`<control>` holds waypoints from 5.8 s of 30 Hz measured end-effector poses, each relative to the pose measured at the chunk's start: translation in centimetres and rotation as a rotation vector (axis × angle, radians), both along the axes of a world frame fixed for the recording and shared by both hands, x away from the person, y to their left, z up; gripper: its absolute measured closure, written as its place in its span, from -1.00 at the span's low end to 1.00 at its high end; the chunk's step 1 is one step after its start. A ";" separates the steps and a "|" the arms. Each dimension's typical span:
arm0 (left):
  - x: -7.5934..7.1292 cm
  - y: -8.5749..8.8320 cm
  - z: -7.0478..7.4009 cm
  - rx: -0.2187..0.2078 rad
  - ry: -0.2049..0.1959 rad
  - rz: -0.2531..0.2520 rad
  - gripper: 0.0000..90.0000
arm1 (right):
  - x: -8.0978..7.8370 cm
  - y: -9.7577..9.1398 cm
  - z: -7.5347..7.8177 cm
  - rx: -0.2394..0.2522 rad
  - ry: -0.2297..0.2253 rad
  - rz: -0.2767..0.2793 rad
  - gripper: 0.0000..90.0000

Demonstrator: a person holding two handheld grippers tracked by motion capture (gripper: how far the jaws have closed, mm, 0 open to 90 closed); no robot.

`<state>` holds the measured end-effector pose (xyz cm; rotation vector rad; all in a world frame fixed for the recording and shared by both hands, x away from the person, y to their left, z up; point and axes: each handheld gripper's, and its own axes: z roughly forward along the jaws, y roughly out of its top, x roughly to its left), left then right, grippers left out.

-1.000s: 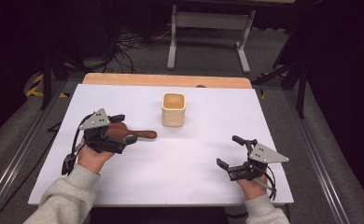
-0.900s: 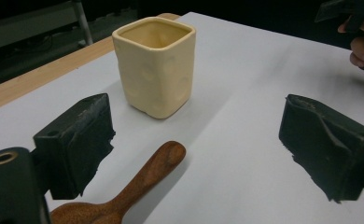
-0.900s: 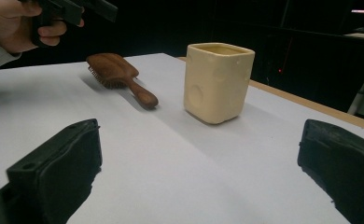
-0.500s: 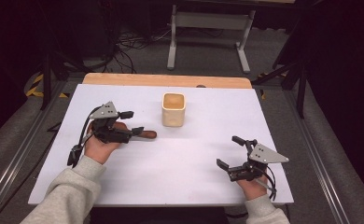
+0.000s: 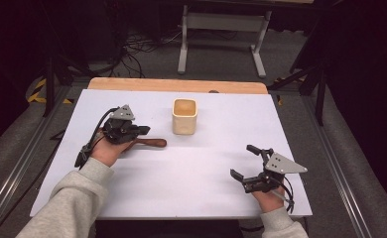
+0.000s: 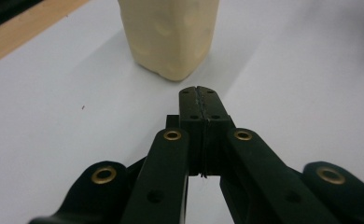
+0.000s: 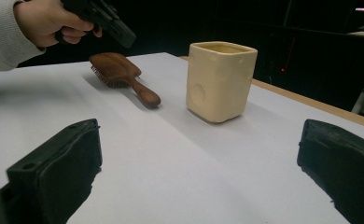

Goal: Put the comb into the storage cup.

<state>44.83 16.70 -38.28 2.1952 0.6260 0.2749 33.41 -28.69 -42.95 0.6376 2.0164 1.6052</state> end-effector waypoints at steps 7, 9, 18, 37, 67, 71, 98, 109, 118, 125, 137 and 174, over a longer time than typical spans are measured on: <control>1.5 -0.8 -0.2 0.148 0.074 -0.014 1.00 | 0.0 0.0 0.0 0.001 0.004 0.001 -0.99; 2.0 -1.1 -0.6 0.181 0.092 0.001 1.00 | 0.1 0.0 -0.1 0.001 0.005 0.002 -0.99; 3.5 -2.3 -1.4 0.326 0.139 0.089 1.00 | 0.0 0.0 -0.1 -0.002 0.008 0.003 -0.99; 5.9 -3.1 -3.6 0.362 0.351 0.237 1.00 | 0.0 0.0 -0.2 -0.004 0.016 0.017 -0.98; 4.6 -2.5 -3.5 0.420 0.468 0.188 1.00 | 0.0 0.2 -0.2 -0.004 0.022 0.030 -0.98; 4.2 -2.4 -3.4 0.437 0.474 0.172 1.00 | 0.0 0.1 -0.2 -0.002 0.022 0.030 -0.98; 1.2 0.6 -3.5 0.463 0.491 0.152 1.00 | 0.1 0.3 -0.3 0.000 0.029 0.028 -0.98; 0.9 1.3 -3.6 0.453 0.489 0.149 1.00 | 0.1 0.3 -0.3 -0.003 0.030 0.032 -0.98; 0.1 1.8 -2.1 0.342 0.480 0.129 0.17 | 0.1 0.4 -0.4 -0.007 0.030 0.033 -0.98; -1.1 2.8 -1.0 0.287 0.451 0.190 -0.73 | 0.1 0.4 -0.3 -0.004 0.028 0.033 -0.98; -1.5 4.5 -2.3 0.236 0.494 0.332 -0.94 | 0.0 0.4 -0.3 -0.002 0.022 0.032 -0.99; -0.6 3.6 -5.0 0.362 0.557 0.430 0.21 | -0.1 0.4 -0.2 -0.012 0.015 0.021 -0.98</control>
